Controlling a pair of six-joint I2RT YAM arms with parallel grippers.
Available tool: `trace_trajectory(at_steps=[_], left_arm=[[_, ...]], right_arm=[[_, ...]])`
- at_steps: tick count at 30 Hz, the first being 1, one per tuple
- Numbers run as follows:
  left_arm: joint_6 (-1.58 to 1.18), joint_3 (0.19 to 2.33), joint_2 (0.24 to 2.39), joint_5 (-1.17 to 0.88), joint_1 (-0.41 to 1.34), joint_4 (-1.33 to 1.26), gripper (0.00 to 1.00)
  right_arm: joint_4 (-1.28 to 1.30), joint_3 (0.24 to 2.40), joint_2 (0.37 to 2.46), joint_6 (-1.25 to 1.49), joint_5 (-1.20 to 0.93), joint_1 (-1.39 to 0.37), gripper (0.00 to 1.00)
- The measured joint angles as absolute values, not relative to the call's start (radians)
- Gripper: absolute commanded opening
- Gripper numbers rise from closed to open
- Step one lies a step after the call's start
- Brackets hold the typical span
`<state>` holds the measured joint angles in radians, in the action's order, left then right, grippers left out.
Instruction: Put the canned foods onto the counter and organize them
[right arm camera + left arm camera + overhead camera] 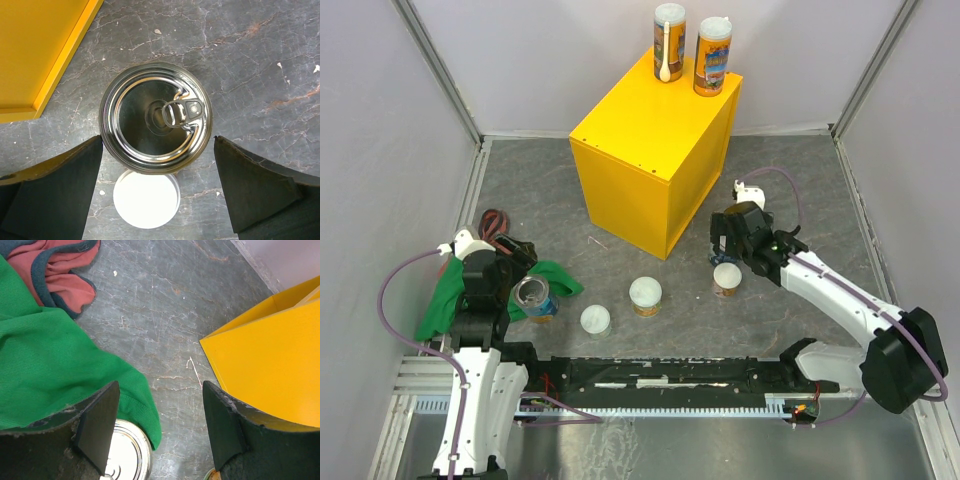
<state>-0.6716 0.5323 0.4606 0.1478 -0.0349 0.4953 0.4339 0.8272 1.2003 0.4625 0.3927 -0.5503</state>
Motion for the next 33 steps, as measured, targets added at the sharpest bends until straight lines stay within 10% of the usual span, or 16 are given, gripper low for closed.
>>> trace_trajectory(at_steps=[19,33], left_arm=[[-0.671,0.532,0.478,0.148,-0.035,0.493,0.74],[-0.67,0.532,0.477,0.149,-0.035,0.493,0.74]], right_arm=[[0.291,0.807,1.32,0.404,0.443,-0.554,0.93],[0.235,0.807,1.342,0.382,0.456,-0.554,0.23]])
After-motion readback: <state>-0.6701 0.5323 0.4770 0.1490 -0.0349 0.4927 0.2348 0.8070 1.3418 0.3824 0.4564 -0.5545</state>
